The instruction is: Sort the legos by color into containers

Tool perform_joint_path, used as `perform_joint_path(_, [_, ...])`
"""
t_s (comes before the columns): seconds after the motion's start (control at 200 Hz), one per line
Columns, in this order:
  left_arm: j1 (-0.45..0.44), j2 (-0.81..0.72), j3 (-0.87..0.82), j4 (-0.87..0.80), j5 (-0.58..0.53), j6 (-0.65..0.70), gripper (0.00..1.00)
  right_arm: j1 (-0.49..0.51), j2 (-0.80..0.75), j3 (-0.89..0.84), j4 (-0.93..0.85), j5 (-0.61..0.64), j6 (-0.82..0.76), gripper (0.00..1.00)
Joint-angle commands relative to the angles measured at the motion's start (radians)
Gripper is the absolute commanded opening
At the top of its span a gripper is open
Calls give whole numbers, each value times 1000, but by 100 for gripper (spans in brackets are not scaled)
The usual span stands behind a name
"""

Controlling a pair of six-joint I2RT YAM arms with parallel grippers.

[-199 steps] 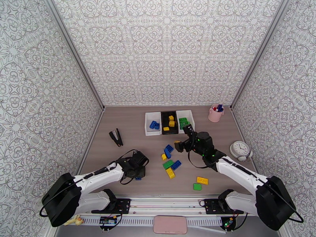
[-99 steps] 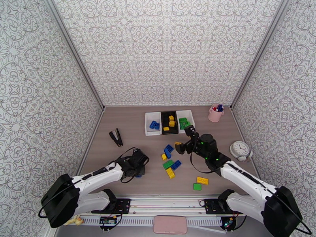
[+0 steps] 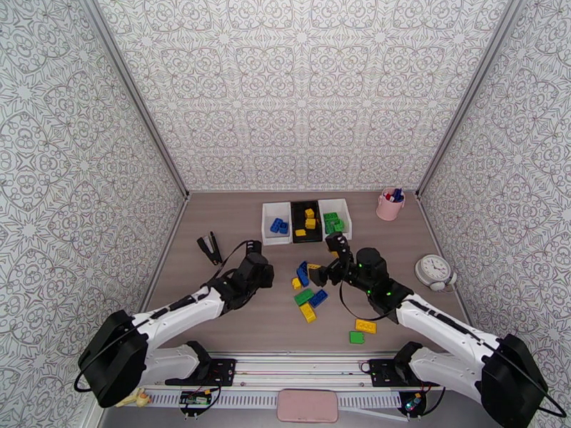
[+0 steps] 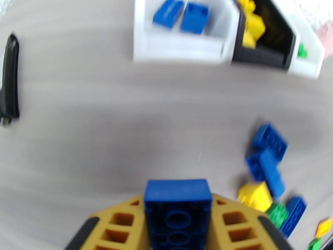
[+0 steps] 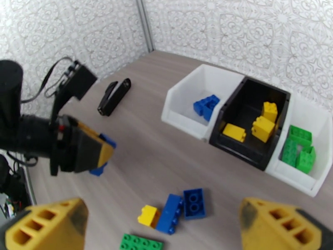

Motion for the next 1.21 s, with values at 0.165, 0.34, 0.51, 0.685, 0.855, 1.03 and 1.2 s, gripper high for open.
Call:
perform_joint_path(0.165, [106,208,199,217,20,115,28,39,55,29,35,14,15,99])
perform_joint_path(0.34, [146,325,335,210,20,173,28,56,82,54,32,5,11,100])
perform_joint_path(0.51, [181,443,486,134,-4,211,29,71,112,70,60,19,3,100])
perform_joint_path(0.685, [205,555,592,135,-6,232,29,77,130,100,70,42,1,100])
perform_joint_path(0.855, [217,654,693,125,-2,258,28,82,127,101,87,71,3,100])
perform_joint_path(1.03, [224,713,761,114,7,280,29,82,115,87,81,85,10,100])
perform_joint_path(1.2, [228,699,759,111,13,274,46,83,86,73,42,113,28,99])
